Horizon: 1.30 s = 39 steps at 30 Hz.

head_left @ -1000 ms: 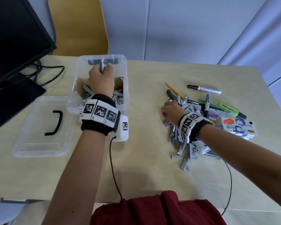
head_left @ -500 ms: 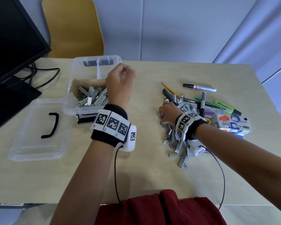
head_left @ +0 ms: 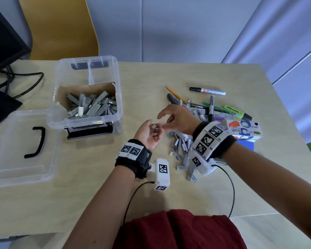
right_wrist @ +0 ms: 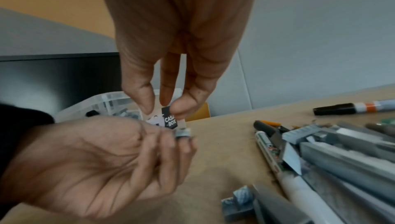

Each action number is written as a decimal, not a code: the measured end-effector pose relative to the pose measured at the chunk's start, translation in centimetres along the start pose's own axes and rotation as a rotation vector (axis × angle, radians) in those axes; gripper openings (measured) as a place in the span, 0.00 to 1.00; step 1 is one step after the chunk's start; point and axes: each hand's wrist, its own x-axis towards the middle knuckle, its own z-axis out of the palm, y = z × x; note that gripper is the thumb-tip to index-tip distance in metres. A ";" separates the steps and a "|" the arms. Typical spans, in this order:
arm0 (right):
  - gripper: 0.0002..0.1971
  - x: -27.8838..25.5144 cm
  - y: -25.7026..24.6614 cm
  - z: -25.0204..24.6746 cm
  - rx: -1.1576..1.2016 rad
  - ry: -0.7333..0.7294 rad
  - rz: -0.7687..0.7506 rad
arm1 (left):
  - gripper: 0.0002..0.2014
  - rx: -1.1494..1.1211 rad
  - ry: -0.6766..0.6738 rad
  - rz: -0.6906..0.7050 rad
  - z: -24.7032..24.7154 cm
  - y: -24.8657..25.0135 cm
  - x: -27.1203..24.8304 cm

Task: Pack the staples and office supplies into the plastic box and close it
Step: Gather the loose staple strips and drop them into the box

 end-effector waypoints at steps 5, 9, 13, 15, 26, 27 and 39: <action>0.19 -0.6 2.7 -0.1 -0.322 -0.230 0.092 | 0.18 0.056 0.039 0.022 -0.9 0.4 0.9; 0.27 -1.5 3.6 1.7 -0.472 -0.430 0.029 | 0.17 0.009 0.084 0.061 -1.7 0.3 1.1; 0.19 -1.1 3.3 3.2 -0.432 -0.331 -0.009 | 0.17 0.003 0.127 0.093 -2.6 -0.2 0.8; 0.19 -0.8 3.1 3.9 -0.417 -0.301 -0.004 | 0.17 -0.010 0.139 0.109 -2.9 -0.3 0.6; 0.12 0.2 1.6 3.1 -0.119 -0.057 0.087 | 0.14 -0.093 0.198 0.216 -2.7 -0.3 0.6; 0.11 0.3 1.4 2.8 -0.093 -0.031 0.091 | 0.13 -0.098 0.200 0.220 -2.5 -0.3 0.7; 0.06 0.7 -1.4 2.6 0.107 0.222 0.003 | 0.14 -0.119 0.183 0.184 -1.3 -0.9 0.6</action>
